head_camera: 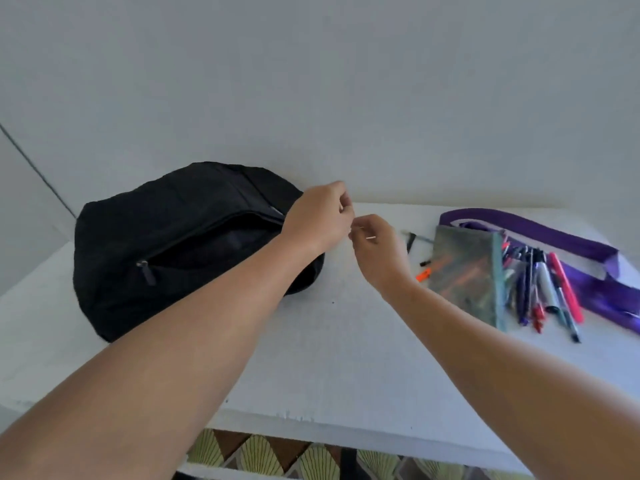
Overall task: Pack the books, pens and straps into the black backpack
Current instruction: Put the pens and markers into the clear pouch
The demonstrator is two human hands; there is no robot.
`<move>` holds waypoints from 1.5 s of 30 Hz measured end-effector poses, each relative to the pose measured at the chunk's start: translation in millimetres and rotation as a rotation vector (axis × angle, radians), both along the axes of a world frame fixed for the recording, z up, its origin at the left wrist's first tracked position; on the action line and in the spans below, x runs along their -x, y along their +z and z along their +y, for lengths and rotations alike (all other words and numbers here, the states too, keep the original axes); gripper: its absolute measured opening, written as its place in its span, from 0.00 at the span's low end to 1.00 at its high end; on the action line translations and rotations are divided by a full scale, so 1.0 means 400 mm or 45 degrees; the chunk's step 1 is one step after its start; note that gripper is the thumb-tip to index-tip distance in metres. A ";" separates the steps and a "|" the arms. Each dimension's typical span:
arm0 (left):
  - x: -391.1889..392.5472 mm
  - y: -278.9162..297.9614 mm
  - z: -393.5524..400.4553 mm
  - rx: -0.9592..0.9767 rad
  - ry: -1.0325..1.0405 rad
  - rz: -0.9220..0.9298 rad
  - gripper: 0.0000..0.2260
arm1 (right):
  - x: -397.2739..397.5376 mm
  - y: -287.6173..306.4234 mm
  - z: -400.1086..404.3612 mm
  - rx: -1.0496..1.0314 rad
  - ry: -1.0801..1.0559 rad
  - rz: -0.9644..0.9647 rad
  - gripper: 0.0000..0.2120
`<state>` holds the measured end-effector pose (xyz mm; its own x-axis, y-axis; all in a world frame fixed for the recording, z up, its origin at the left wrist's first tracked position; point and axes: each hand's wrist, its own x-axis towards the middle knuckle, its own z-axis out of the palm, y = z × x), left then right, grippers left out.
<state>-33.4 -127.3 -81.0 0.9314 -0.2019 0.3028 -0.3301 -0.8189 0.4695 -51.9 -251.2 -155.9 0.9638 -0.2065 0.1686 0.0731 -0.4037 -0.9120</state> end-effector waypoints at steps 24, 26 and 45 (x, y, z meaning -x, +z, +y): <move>0.079 -0.180 -0.408 -0.387 -0.280 0.427 0.19 | 0.159 -0.058 -0.464 0.214 -0.532 0.431 0.28; 0.078 -0.173 -0.399 -0.297 -0.268 0.446 0.25 | 0.159 -0.033 -0.449 0.003 -0.464 0.343 0.26; 0.043 -0.145 -0.100 -0.349 -0.067 0.882 0.31 | 0.058 -0.043 -0.166 0.163 0.115 0.468 0.13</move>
